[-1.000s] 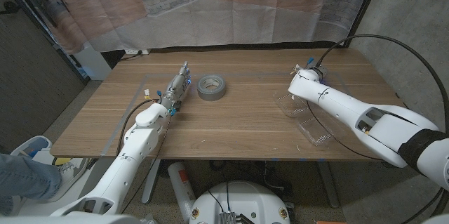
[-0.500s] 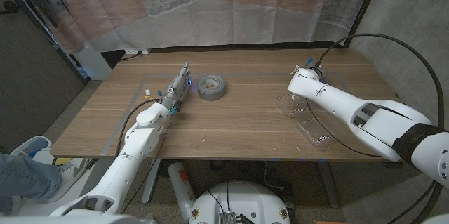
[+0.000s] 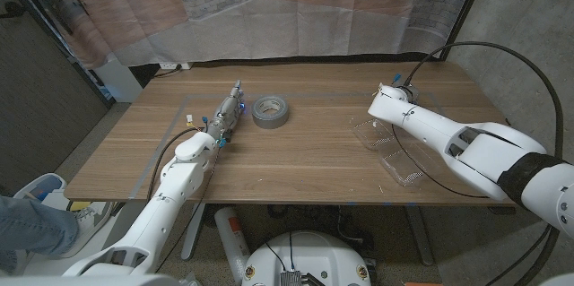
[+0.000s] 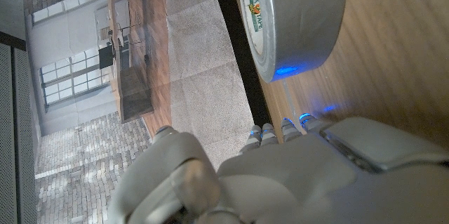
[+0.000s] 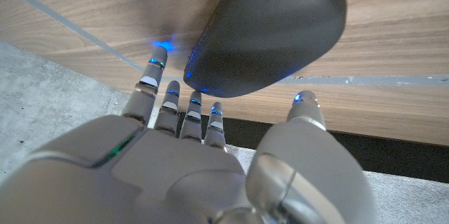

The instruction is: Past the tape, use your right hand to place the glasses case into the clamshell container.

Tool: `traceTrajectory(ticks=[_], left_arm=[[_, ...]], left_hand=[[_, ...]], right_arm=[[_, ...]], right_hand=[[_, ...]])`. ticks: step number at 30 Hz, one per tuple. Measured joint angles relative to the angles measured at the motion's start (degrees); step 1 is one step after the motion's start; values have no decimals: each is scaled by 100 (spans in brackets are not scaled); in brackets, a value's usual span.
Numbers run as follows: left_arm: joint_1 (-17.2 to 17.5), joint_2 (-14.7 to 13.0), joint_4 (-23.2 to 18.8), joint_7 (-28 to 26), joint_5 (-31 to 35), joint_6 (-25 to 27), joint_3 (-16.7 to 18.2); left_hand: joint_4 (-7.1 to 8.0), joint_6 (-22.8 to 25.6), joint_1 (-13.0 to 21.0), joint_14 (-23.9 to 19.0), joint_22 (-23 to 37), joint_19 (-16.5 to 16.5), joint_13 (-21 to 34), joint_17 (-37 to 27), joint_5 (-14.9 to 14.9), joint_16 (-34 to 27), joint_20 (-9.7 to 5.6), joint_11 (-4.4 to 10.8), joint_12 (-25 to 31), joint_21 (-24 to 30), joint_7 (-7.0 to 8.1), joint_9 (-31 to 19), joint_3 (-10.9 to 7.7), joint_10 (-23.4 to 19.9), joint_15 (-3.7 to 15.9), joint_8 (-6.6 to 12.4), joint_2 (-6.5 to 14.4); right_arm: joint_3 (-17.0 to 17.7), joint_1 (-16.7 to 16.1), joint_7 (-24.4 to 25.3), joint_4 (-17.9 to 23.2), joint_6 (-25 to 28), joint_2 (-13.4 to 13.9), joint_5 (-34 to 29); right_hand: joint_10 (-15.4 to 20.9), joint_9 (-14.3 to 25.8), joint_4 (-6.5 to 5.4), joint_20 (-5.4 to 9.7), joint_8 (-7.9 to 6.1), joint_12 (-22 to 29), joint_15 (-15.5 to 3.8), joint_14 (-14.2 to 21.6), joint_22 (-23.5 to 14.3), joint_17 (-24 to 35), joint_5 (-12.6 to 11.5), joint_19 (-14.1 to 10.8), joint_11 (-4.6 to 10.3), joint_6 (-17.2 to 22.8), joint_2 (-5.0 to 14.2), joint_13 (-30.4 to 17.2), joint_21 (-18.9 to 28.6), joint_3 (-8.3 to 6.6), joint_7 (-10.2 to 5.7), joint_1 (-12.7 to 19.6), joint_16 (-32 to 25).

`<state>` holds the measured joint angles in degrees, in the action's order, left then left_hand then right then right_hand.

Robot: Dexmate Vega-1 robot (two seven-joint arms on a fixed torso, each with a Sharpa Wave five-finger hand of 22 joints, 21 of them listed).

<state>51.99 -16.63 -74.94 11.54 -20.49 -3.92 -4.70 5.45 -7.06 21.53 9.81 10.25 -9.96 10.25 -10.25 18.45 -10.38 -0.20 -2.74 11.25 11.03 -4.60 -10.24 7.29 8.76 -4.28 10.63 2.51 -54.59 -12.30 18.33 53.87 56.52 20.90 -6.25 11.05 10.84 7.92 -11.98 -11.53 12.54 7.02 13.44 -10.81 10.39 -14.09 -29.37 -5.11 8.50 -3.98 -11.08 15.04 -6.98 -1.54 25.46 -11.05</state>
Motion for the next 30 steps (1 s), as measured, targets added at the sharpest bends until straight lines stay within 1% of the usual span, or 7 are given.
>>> traceTrajectory(ticks=[5,6,10,12,18,26,30], left_arm=[[-16,9,29,4,10,5,1],[-16,9,29,4,11,5,1],[-26,19,45,6,17,10,2],[-27,24,56,7,17,13,2],[-40,36,95,10,21,17,6],[-58,61,137,13,26,17,9],[-68,74,162,14,31,17,9]], left_hand=[[0,0,0,0,0,0,0,0,0,0,0,0,0,0,0,-25,0,0,0,0,0],[0,0,0,0,0,0,0,0,0,0,0,0,0,0,0,-31,0,0,0,0,0],[0,0,0,0,0,0,0,0,0,0,0,0,0,0,0,-31,0,0,0,0,0],[0,0,0,0,0,24,0,0,-24,0,23,19,0,0,0,-31,0,20,0,0,0],[0,0,0,0,0,22,0,0,-24,0,22,19,0,0,0,-31,0,20,0,0,0],[0,0,0,0,0,8,0,0,-23,0,35,19,0,22,0,-30,0,20,0,0,0],[17,32,0,0,0,-11,0,0,-22,0,53,19,0,22,32,-28,16,20,0,0,0]], right_arm=[[-52,62,-20,-148,-9,-47,1],[-65,78,-73,-181,-41,-59,0],[-100,121,-115,-285,-76,-91,-8],[-118,142,-149,-336,-107,-110,-16],[-210,245,-271,-579,-204,-209,-44],[-291,346,-406,-791,-297,-296,-71],[-311,392,-477,-900,-357,-341,-75]], right_hand=[[0,23,23,9,0,0,-71,71,3,9,29,-402,0,0,44,0,95,-23,0,146,0],[0,23,42,23,0,0,-91,91,8,14,39,-494,0,0,90,0,114,-42,0,196,0],[0,23,68,248,0,0,-152,152,34,16,85,-839,0,0,201,0,204,-138,0,410,0],[0,23,105,290,0,0,-164,165,34,16,101,-880,0,0,296,0,215,-224,0,565,0],[0,23,212,297,0,0,-223,224,8,16,138,-888,0,0,593,17,263,-552,0,1218,0],[-21,23,285,340,0,0,-224,224,-27,16,110,-845,20,0,734,17,305,-826,0,1837,0],[9,22,304,361,0,0,-298,299,-28,14,67,-824,50,2,775,16,340,-976,2,2209,0]])
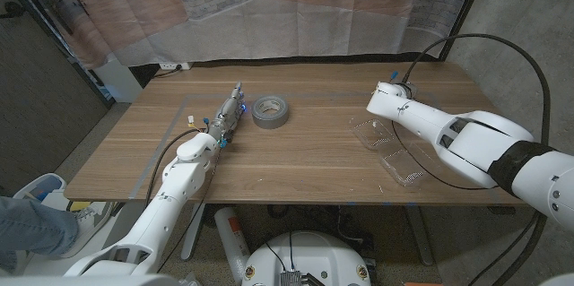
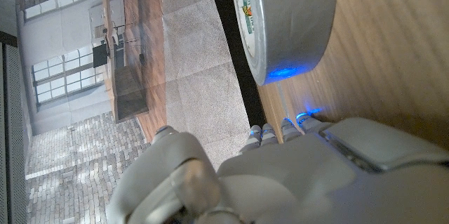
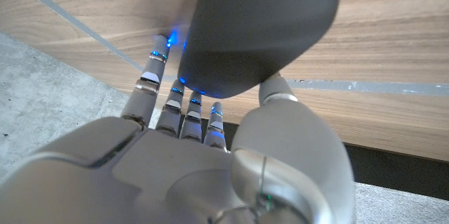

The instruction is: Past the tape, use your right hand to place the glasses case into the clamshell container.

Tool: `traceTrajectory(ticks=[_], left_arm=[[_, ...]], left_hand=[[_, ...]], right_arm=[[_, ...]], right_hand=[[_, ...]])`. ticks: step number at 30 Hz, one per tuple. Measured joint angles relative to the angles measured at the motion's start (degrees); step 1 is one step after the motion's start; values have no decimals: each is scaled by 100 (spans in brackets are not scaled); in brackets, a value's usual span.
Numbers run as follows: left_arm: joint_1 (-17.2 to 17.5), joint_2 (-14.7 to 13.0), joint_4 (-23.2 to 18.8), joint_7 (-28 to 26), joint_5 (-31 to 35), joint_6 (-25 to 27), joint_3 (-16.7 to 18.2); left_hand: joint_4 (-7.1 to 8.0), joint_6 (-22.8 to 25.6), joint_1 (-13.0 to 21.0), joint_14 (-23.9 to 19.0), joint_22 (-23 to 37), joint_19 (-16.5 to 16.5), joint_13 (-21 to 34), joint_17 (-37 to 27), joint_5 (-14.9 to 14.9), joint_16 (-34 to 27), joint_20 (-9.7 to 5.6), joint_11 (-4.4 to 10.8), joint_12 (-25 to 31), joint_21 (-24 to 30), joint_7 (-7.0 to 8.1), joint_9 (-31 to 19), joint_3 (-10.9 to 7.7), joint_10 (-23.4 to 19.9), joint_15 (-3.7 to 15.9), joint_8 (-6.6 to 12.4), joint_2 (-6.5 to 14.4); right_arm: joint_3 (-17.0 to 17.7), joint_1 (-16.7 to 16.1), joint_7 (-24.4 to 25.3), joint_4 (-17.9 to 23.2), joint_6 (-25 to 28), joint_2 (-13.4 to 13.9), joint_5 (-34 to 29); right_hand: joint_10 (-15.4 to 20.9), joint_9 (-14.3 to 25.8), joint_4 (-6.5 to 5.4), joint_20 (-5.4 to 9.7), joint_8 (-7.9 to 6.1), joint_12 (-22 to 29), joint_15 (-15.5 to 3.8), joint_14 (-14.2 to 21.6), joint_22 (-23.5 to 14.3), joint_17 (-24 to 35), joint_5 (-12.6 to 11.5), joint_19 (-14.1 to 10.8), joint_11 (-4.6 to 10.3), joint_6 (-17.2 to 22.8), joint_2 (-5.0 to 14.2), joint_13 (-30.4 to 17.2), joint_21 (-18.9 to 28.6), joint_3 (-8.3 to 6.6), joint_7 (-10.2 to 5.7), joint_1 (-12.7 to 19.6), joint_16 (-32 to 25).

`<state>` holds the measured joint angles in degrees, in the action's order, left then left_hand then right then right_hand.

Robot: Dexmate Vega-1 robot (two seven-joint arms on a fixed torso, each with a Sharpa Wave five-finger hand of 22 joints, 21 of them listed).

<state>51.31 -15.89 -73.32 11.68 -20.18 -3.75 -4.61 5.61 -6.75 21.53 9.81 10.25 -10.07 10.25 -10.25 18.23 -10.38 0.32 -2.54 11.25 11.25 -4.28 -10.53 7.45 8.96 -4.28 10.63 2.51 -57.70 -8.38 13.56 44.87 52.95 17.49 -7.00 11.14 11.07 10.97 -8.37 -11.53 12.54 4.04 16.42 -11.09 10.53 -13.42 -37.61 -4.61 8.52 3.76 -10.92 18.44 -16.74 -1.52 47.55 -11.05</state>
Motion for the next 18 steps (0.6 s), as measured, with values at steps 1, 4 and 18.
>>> traceTrajectory(ticks=[1,4,18], left_arm=[[-4,4,6,0,1,0,0],[-4,4,6,0,4,0,0],[-31,32,58,-3,15,0,-1]], left_hand=[[7,0,0,0,0,4,0,0,0,0,3,0,0,0,0,6,7,0,0,0,0],[7,0,30,0,0,21,0,0,0,0,20,0,0,0,0,14,7,0,0,0,30],[-17,0,30,0,1,23,30,0,1,0,18,20,0,1,0,14,31,20,0,0,30]], right_arm=[[-3,8,-18,-27,-24,-10,-1],[-4,27,-18,-96,-24,-37,-1],[65,4,30,-150,-217,-84,5]], right_hand=[[11,0,-5,0,0,0,-29,29,0,0,0,0,11,48,7,0,18,-38,-3,108,0],[64,0,-16,62,0,0,-89,89,-14,0,-24,62,64,123,37,0,64,-142,-22,433,0],[186,-1,-45,142,-43,54,-348,202,-88,58,-45,144,247,297,195,-1,261,-375,-174,1363,-23]])
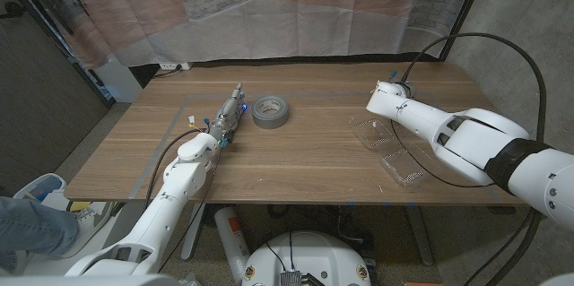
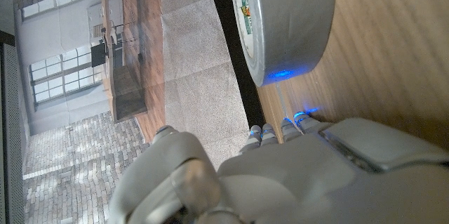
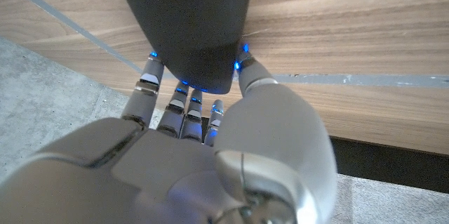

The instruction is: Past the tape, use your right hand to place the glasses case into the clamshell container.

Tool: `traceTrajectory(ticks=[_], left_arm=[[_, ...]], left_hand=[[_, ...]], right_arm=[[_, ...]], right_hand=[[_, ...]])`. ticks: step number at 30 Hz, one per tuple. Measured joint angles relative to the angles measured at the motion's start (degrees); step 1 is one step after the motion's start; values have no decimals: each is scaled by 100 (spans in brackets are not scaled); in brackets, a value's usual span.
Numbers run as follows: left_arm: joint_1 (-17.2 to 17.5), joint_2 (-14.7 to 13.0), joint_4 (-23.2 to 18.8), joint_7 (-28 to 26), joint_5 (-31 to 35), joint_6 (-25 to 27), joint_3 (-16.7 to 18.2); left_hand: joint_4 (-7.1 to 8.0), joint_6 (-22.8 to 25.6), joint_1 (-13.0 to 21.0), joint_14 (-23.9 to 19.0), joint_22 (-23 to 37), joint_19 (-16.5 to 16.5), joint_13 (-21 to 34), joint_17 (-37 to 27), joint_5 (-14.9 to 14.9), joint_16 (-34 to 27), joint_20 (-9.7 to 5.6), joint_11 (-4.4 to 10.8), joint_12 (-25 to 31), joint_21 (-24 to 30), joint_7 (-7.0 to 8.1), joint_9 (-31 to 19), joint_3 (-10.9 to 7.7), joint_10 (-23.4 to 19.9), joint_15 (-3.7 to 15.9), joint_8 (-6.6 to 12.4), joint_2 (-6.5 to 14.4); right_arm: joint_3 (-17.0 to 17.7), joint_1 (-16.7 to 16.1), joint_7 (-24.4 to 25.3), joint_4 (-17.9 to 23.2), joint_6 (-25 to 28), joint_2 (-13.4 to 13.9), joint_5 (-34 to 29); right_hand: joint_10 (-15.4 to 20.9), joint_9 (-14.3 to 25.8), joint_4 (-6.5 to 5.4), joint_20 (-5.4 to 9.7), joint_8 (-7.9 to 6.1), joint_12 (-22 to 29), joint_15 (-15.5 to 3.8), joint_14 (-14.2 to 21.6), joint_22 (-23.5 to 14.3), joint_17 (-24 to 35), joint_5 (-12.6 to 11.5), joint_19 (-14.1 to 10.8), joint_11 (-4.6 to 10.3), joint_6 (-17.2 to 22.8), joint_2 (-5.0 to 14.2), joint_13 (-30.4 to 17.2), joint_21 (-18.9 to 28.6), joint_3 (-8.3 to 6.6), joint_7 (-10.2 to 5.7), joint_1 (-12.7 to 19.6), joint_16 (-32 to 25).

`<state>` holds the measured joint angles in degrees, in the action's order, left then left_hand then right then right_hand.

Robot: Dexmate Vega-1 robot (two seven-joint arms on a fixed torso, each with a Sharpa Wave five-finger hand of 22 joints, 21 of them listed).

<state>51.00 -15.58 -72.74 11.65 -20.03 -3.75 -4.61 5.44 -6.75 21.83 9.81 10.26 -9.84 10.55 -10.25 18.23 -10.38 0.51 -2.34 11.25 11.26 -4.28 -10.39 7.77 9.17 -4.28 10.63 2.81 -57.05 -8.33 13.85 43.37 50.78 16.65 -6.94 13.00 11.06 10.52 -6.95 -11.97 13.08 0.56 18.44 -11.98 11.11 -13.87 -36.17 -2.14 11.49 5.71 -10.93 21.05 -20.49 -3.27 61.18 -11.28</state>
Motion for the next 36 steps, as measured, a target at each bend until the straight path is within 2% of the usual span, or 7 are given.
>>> traceTrajectory(ticks=[12,14,16,21,36], left_arm=[[-41,9,81,52,1,-30,0],[-62,17,121,65,1,-42,-1],[-81,25,155,79,1,-53,-7],[-115,35,207,105,1,-71,-21],[-202,47,329,163,15,-106,-43]], left_hand=[[0,0,0,0,1,10,-1,0,0,0,-12,0,0,1,0,0,0,0,0,0,0],[0,0,0,0,1,10,-1,0,0,0,-13,0,0,1,0,0,0,0,0,0,0],[0,0,0,0,1,9,-1,0,0,0,-13,0,0,1,0,-1,0,0,0,0,0],[0,0,16,0,1,17,-1,0,0,0,-22,-1,0,1,0,-1,0,0,0,0,16],[18,0,-1,0,3,-15,-2,0,-23,0,-12,-1,0,4,0,-1,16,0,0,0,46]], right_arm=[[106,-180,139,587,160,226,0],[116,-206,153,675,187,259,-5],[133,-243,162,802,206,310,-9],[166,-317,232,1064,302,415,-39],[218,-455,391,1695,432,688,-221]], right_hand=[[88,29,6,0,-33,23,-173,51,-8,54,-54,1,88,155,81,0,134,-106,-50,431,-43],[103,28,1,0,-33,23,-182,60,-49,61,-66,1,102,171,117,0,134,-111,-49,483,-43],[103,28,1,0,-33,23,-182,60,-279,82,-78,1,102,204,124,0,151,-111,-82,540,-43],[156,28,-24,-1,-33,46,-212,91,-340,92,-78,-1,110,235,129,-1,346,-136,-52,587,-43],[339,27,-39,-1,-77,91,-274,153,-476,142,-162,-1,171,399,56,-1,468,-169,-92,678,-88]])
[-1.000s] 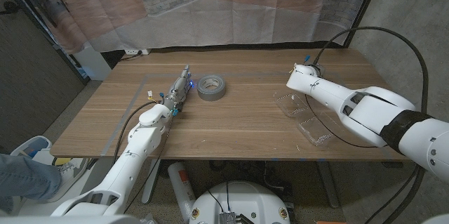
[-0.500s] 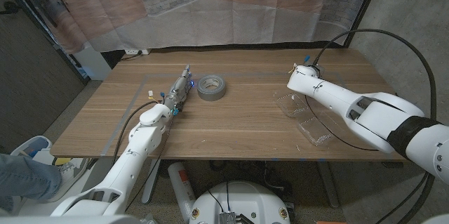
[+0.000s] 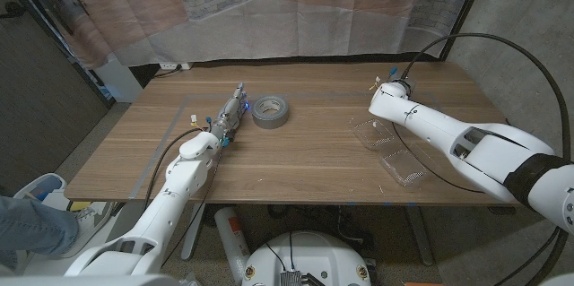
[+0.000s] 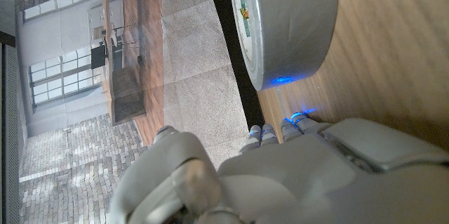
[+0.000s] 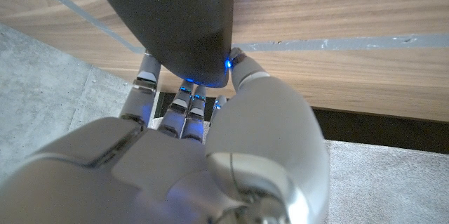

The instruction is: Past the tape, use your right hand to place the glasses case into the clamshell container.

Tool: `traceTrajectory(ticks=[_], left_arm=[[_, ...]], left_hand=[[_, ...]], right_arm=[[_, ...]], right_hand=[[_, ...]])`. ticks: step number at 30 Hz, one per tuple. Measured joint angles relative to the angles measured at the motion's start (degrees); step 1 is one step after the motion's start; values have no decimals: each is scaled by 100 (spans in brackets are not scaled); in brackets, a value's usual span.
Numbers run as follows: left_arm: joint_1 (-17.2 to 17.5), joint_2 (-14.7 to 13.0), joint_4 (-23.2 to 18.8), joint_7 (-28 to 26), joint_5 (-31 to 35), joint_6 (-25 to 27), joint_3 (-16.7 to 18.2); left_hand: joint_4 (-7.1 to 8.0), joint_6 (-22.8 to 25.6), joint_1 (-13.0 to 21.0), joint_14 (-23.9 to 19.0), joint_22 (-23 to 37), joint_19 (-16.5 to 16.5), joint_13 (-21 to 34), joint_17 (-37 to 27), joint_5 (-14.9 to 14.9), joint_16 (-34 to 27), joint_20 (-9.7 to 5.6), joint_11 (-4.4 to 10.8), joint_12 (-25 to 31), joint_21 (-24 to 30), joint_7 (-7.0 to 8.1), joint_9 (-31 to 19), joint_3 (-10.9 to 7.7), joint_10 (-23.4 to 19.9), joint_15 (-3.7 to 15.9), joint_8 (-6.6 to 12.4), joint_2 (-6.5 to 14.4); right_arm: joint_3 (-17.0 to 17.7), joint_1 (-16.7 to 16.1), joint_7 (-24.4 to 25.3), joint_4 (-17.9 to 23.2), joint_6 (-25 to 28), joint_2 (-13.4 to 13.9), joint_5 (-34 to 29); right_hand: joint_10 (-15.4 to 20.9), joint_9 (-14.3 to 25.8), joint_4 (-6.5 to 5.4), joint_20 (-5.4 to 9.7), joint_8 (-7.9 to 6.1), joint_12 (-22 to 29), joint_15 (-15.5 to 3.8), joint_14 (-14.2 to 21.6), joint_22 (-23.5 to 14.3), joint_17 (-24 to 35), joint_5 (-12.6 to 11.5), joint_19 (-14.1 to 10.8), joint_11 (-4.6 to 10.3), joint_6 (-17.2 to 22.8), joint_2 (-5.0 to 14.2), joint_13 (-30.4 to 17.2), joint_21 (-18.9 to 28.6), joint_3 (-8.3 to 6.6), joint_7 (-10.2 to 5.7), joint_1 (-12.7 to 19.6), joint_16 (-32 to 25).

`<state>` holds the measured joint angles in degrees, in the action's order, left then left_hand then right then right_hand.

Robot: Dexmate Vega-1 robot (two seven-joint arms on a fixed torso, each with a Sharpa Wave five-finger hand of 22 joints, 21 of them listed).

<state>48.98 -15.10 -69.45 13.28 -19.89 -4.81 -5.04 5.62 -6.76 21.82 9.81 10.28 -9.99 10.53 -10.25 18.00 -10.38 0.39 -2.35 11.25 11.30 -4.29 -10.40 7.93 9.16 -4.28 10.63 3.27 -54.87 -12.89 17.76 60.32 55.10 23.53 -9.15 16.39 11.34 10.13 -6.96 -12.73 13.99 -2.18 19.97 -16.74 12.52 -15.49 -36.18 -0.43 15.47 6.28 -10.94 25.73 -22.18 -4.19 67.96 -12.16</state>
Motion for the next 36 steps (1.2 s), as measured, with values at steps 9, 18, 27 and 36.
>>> traceTrajectory(ticks=[9,18,27,36], left_arm=[[-34,4,43,19,8,-14,-1],[-59,8,80,38,12,-50,4],[-96,26,136,63,7,-97,4],[-104,38,148,69,4,-133,-5]], left_hand=[[-9,0,0,0,2,0,0,0,0,0,0,0,0,0,0,0,9,0,0,0,0],[-24,0,0,0,2,1,-1,0,0,0,0,0,0,0,0,-15,23,0,0,0,0],[-24,0,22,0,0,0,-1,0,1,0,2,0,0,-1,0,-14,23,0,0,0,22],[0,0,22,0,-1,0,-1,0,1,0,3,-31,0,-1,0,-14,46,31,0,0,22]], right_arm=[[7,-31,13,251,70,96,-88],[35,-116,15,593,114,252,-169],[87,-238,-18,1019,119,443,-241],[164,-399,-50,1518,155,663,-319]], right_hand=[[84,0,0,23,0,21,0,0,-70,15,-21,23,-20,51,-31,0,77,0,-10,31,0],[164,-1,-51,63,0,42,-20,20,-171,46,-44,64,41,194,-60,0,190,53,-51,61,1],[247,8,-74,63,0,42,-20,20,-229,69,-44,63,83,236,-60,0,279,77,-93,61,1],[306,27,-97,94,-20,65,-19,63,-282,93,-87,94,103,266,-60,0,333,100,-123,61,-44]])
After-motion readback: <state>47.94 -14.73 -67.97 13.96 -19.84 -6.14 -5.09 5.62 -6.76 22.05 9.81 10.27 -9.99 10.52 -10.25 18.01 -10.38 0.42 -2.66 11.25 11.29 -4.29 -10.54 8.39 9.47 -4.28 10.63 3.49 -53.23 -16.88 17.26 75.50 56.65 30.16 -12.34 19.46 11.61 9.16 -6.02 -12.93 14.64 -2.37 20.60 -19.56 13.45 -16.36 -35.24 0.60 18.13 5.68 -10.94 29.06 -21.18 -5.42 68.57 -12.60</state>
